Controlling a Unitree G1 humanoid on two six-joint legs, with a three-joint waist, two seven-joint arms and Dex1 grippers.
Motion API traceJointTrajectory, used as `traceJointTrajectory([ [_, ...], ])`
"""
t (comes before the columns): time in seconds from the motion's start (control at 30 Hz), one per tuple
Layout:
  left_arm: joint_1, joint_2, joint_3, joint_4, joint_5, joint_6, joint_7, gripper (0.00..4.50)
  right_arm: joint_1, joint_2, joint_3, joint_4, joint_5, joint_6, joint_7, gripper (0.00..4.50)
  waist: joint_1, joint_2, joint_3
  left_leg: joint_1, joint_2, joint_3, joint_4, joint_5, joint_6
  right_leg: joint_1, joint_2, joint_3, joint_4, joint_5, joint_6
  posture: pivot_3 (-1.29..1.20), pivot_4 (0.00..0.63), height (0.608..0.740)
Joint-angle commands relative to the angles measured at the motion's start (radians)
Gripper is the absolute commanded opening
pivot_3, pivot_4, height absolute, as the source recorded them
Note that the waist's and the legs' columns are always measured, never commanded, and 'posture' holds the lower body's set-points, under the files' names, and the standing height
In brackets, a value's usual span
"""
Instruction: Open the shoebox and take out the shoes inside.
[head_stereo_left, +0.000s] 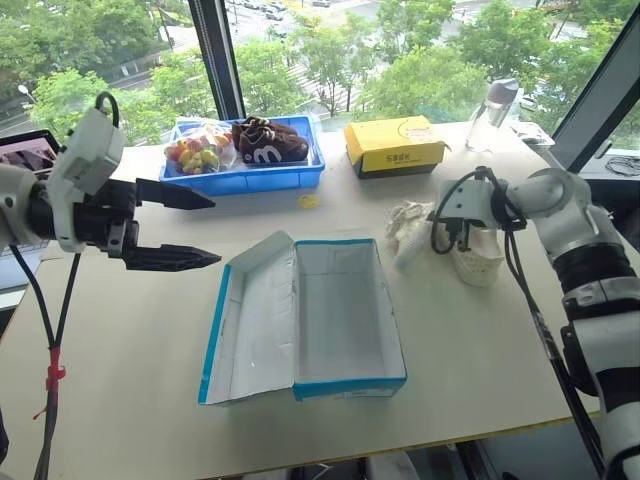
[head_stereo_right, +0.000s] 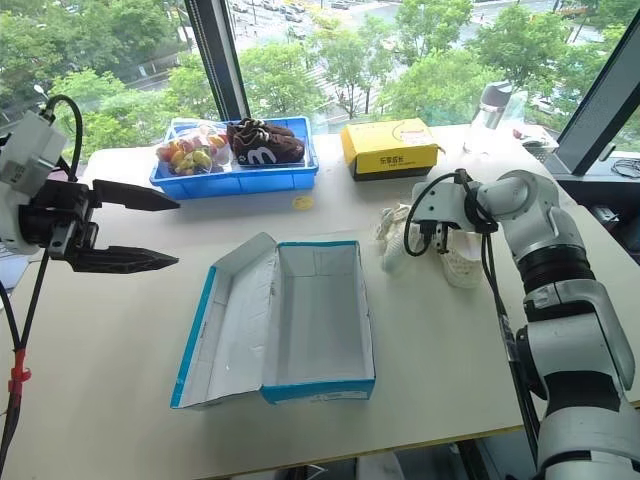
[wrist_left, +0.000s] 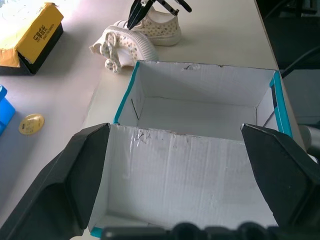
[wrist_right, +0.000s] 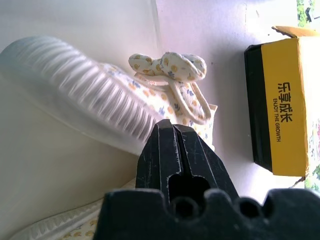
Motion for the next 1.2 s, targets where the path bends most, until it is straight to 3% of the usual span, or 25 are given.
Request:
traceJointTrajectory([
  [0.03, -0.018, 0.02, 0.023, -0.011, -0.004, -0.006, 0.0, 4.5, -0.048, -0.011, -0.046, -0.034, 0.032, -0.012, -0.035, 0.03, 0.0, 0.0, 0.0, 0.0, 0.0, 0.0, 0.0, 0.0, 0.0, 0.0, 0.0, 0.0, 0.0, 0.0, 0.0, 0.0, 0.15, 0.74],
  [0.4, -0.031, 0.015, 0.011, -0.007, -0.002, -0.007, -0.005, 4.5, -0.051, -0.015, -0.104, -0.092, 0.094, 0.057, -0.027, 0.03, -0.006, 0.0, 0.0, 0.0, 0.0, 0.0, 0.0, 0.0, 0.0, 0.0, 0.0, 0.0, 0.0, 0.0, 0.0, 0.0, 0.15, 0.74],
  [0.5, -0.021, 0.021, 0.019, -0.013, -0.007, -0.002, -0.009, 4.5, 0.04, -0.103, -0.187, -0.293, 0.27, 0.251, 0.195, 0.76, -0.004, 0.0, 0.0, 0.0, 0.0, 0.0, 0.0, 0.0, 0.0, -0.001, 0.0, 0.0, 0.0, 0.0, 0.0, 0.0, 0.15, 0.74],
  [0.63, -0.002, 0.018, 0.028, -0.009, -0.017, 0.008, -0.012, 4.5, 0.205, -0.194, -0.254, -0.553, 0.417, 0.485, 0.315, 2.07, 0.016, 0.0, 0.0, -0.002, 0.002, -0.001, 0.001, -0.001, 0.002, 0.0, 0.001, -0.002, 0.0, 0.0, 0.0, 0.0, 0.15, 0.74],
  [0.8, 0.082, 0.001, 0.098, 0.04, -0.056, 0.046, -0.006, 4.5, 0.457, -0.274, -0.393, -0.813, 0.581, 0.763, 0.318, 3.76, 0.021, 0.0, 0.0, -0.002, 0.002, -0.001, 0.001, -0.005, 0.009, 0.0, 0.0, -0.001, 0.0, 0.0, 0.0, 0.0, 0.15, 0.74],
  [0.87, 0.147, -0.055, 0.142, 0.071, -0.035, 0.003, 0.053, 4.5, 0.56, -0.26, -0.488, -0.851, 0.625, 0.822, 0.25, 4.49, 0.021, 0.001, 0.0, -0.001, 0.002, 0.0, 0.001, -0.005, 0.009, 0.0, 0.0, -0.001, 0.001, 0.0, 0.0, 0.0, 0.15, 0.74],
  [0.97, 0.176, -0.169, 0.175, 0.123, 0.017, -0.065, 0.21, 4.5, 0.696, -0.233, -0.579, -0.882, 0.63, 0.789, 0.164, 4.49, 0.032, 0.001, 0.0, 0.004, 0.002, 0.001, -0.001, -0.005, 0.009, 0.004, -0.001, -0.001, -0.001, 0.001, -0.002, 0.0, 0.15, 0.74],
  [1.2, 0.33, -0.378, 0.225, 0.182, 0.175, -0.243, 0.502, 4.5, 0.964, -0.109, -0.769, -1.009, 0.768, 0.945, 0.026, 4.49, 0.049, 0.001, 0.0, 0.007, 0.006, 0.002, 0.0, -0.005, 0.008, 0.006, 0.0, -0.001, -0.002, 0.004, -0.005, 0.0, 0.15, 0.74],
])
